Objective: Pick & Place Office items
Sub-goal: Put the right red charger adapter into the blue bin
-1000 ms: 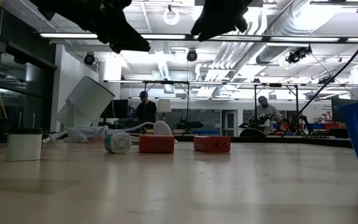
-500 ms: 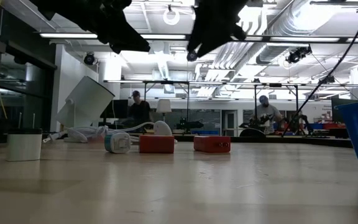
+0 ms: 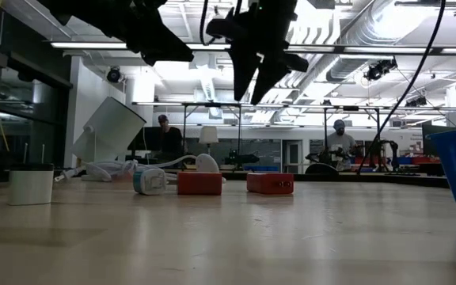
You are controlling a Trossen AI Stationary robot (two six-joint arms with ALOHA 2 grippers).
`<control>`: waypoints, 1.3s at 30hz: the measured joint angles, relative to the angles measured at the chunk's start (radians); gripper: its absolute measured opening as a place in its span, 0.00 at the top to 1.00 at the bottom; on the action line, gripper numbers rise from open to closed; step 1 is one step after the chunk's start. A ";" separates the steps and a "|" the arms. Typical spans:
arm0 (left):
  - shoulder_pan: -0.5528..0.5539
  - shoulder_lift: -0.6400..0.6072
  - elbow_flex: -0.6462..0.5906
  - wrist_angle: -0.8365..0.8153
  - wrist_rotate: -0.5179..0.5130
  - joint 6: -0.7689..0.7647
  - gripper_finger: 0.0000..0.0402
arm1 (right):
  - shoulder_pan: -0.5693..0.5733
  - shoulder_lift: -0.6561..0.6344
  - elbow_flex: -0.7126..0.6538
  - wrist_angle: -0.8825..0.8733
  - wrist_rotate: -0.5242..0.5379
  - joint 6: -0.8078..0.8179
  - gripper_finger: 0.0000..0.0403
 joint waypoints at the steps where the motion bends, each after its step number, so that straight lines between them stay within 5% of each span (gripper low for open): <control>1: 0.000 0.000 0.000 -0.001 0.000 0.000 0.76 | -0.003 0.000 0.000 0.000 -0.005 0.000 0.61; 16: 0.000 0.000 0.000 0.003 0.000 0.000 0.76 | -0.014 0.000 0.000 0.013 -0.053 -0.034 0.61; 33: 0.000 0.000 0.000 0.005 0.000 0.000 0.76 | -0.014 -0.002 0.000 -0.025 -0.121 0.138 0.61; 39: 0.000 0.000 0.000 0.005 0.000 0.000 0.76 | -0.014 -0.002 0.000 -0.020 -0.127 0.191 0.54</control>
